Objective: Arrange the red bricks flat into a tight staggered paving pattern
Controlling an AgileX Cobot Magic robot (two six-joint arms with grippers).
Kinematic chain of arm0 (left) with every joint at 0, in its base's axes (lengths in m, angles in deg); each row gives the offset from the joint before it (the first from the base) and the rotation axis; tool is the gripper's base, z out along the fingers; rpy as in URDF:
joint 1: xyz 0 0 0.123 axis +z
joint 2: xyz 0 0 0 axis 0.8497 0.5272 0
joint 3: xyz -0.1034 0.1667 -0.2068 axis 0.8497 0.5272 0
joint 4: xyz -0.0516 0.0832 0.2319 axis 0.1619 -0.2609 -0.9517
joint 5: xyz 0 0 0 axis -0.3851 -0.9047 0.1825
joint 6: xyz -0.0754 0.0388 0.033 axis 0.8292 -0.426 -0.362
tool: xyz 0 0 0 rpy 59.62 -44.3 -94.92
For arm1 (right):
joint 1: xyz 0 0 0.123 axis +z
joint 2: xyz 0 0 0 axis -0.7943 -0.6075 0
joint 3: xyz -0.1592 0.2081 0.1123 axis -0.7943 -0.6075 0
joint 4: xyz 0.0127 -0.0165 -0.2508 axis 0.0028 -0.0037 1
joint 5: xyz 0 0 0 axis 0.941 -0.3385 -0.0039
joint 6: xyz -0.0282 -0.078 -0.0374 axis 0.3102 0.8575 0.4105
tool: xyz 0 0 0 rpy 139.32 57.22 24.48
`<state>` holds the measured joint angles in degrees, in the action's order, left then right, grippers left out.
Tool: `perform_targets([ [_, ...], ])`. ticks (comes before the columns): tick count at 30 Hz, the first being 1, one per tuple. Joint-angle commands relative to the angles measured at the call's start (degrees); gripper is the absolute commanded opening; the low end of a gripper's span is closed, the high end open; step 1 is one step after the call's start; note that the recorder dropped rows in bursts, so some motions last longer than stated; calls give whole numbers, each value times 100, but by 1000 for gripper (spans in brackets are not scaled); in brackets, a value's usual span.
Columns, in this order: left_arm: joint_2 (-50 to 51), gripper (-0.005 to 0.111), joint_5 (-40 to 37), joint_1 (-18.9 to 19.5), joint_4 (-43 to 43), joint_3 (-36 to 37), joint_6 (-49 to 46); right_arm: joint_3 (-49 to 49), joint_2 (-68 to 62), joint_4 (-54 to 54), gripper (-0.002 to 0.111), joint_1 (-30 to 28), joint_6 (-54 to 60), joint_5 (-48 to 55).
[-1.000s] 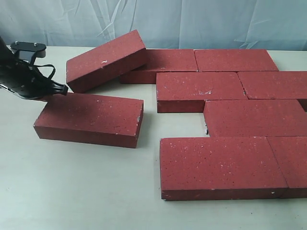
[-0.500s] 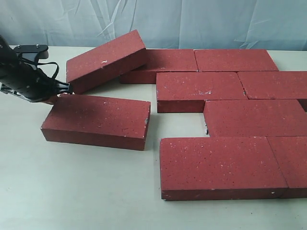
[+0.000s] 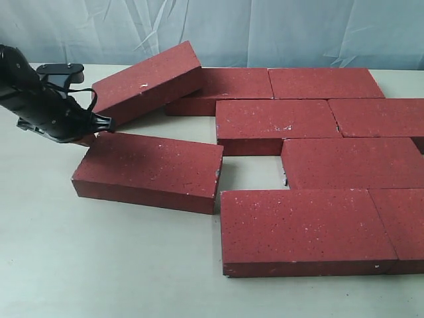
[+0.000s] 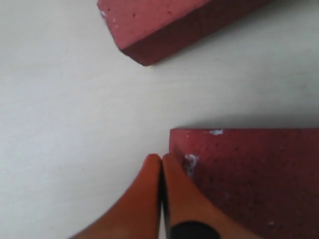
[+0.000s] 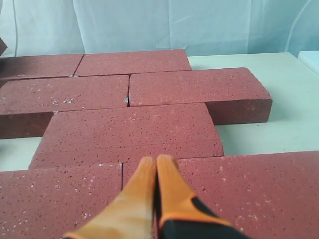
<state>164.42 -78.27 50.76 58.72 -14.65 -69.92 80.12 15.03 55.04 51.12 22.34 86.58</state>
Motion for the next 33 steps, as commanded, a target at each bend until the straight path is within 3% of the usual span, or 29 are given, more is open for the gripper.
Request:
perform_targets([
  [1,-60,0,-106,189,-42,-6,51,-27,39,6,-1,30,21,-51],
  [10,-392,0,-683,850,-139,-6,51,-27,39,6,-1,30,21,-51],
  [15,-587,0,-745,776,-293,-6,-5,-27,39,6,-1,30,21,-51],
  [24,-1090,0,-602,84,-200,-26,-1475,-27,39,6,-1,30,21,-51],
  [33,-1114,0,-1143,-1046,359,-26,-4345,-27,39,6,-1,30,21,-51],
])
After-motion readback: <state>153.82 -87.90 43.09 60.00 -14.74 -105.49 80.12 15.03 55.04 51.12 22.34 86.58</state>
